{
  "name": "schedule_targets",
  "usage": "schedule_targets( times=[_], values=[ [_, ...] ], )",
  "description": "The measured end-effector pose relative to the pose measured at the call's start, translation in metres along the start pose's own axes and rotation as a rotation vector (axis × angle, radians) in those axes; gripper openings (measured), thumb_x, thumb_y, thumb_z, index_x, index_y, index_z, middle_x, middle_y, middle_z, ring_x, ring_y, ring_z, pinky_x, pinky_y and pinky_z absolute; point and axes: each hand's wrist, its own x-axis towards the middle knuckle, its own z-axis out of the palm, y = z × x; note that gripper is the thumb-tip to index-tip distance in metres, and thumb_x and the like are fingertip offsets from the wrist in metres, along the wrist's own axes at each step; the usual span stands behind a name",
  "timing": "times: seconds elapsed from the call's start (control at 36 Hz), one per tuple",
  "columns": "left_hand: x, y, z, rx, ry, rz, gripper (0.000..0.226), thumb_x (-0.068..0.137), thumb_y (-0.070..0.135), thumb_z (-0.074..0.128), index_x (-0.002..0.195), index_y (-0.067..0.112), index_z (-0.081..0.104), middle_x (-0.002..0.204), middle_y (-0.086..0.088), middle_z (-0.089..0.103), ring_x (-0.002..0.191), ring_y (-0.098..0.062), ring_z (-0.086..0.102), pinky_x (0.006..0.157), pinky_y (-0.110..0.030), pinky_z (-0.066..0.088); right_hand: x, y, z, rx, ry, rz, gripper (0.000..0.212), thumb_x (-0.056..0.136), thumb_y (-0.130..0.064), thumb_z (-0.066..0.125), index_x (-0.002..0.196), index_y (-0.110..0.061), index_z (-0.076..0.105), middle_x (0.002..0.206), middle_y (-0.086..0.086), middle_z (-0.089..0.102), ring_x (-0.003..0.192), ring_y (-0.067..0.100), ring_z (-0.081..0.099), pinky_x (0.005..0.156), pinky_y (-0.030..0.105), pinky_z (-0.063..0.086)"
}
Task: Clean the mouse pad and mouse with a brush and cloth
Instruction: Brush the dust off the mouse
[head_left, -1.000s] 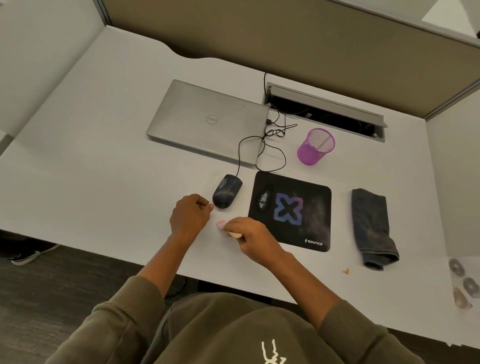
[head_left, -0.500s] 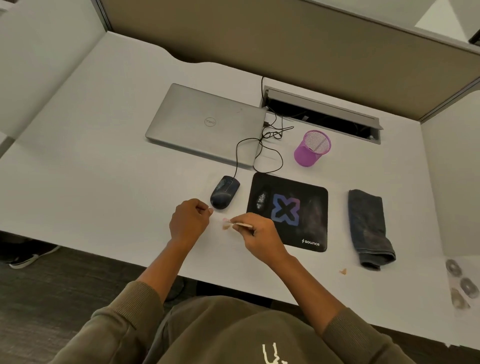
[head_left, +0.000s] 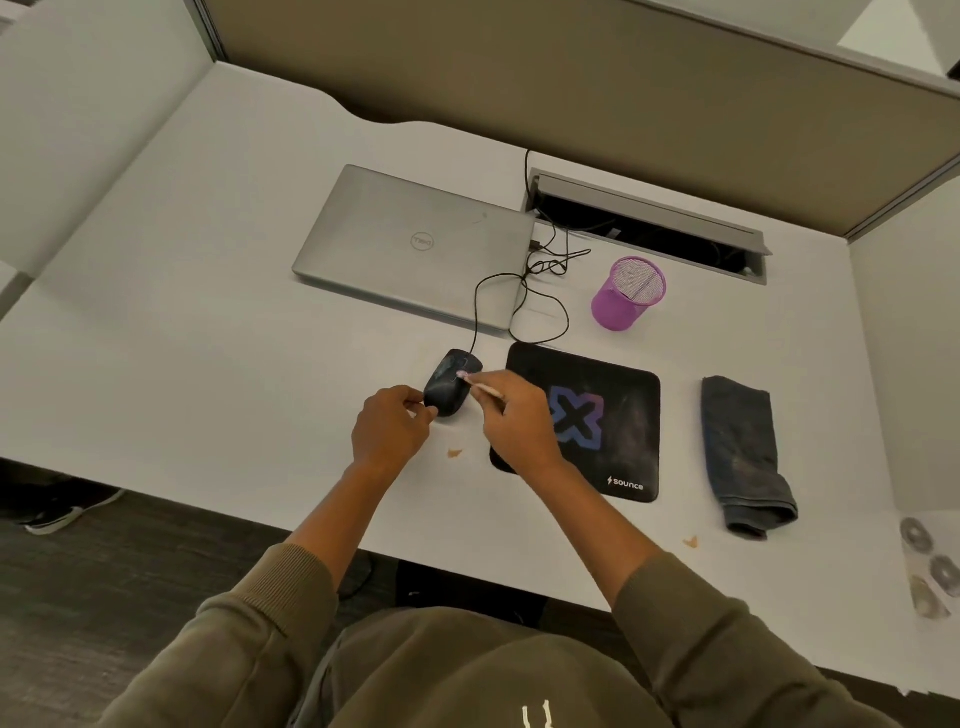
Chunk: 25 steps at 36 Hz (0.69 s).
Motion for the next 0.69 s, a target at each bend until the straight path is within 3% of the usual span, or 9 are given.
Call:
schedule_targets(
  times=[0.22,0.42,0.58,0.69],
  values=[
    [0.003,0.000,-0.002,-0.014,-0.006,0.026,0.027,0.091,0.031,0.077,0.114,0.016,0.076,0.108,-0.002,0.077,0.092,-0.016,0.069,0.076,-0.026,0.047,-0.052,0.010,0.015,-0.044,-0.087,-0.096,0.021,0.101,-0.012,0.067,0.121,-0.011,0.074,0.114,0.001,0.075,0.102,0.009,0.068,0.094,0.029,0.058],
    [0.008,-0.001,-0.004,-0.018,-0.021,0.011,0.020,0.091,0.027,0.077,0.109,0.020,0.077,0.104,0.000,0.077,0.083,-0.011,0.064,0.073,-0.026,0.046,-0.034,0.011,0.004,0.001,0.118,-0.012,0.022,0.103,-0.014,0.065,0.123,-0.010,0.072,0.116,-0.001,0.074,0.106,-0.006,0.063,0.094,0.014,0.053],
    [0.010,-0.001,-0.004,0.004,-0.022,0.021,0.020,0.092,0.023,0.076,0.111,0.019,0.077,0.107,-0.002,0.077,0.083,-0.012,0.063,0.075,-0.026,0.048,-0.053,0.014,0.016,-0.017,-0.035,-0.080,0.021,0.101,-0.011,0.067,0.120,-0.007,0.074,0.113,0.003,0.075,0.102,0.010,0.070,0.092,0.032,0.060],
    [0.011,0.000,-0.005,0.008,-0.025,0.022,0.018,0.092,0.021,0.076,0.110,0.019,0.078,0.107,-0.002,0.077,0.083,-0.013,0.064,0.075,-0.026,0.048,-0.045,0.013,0.010,0.008,0.009,-0.081,0.021,0.101,-0.013,0.066,0.120,-0.009,0.075,0.114,0.001,0.075,0.103,0.004,0.068,0.091,0.026,0.059]
  ],
)
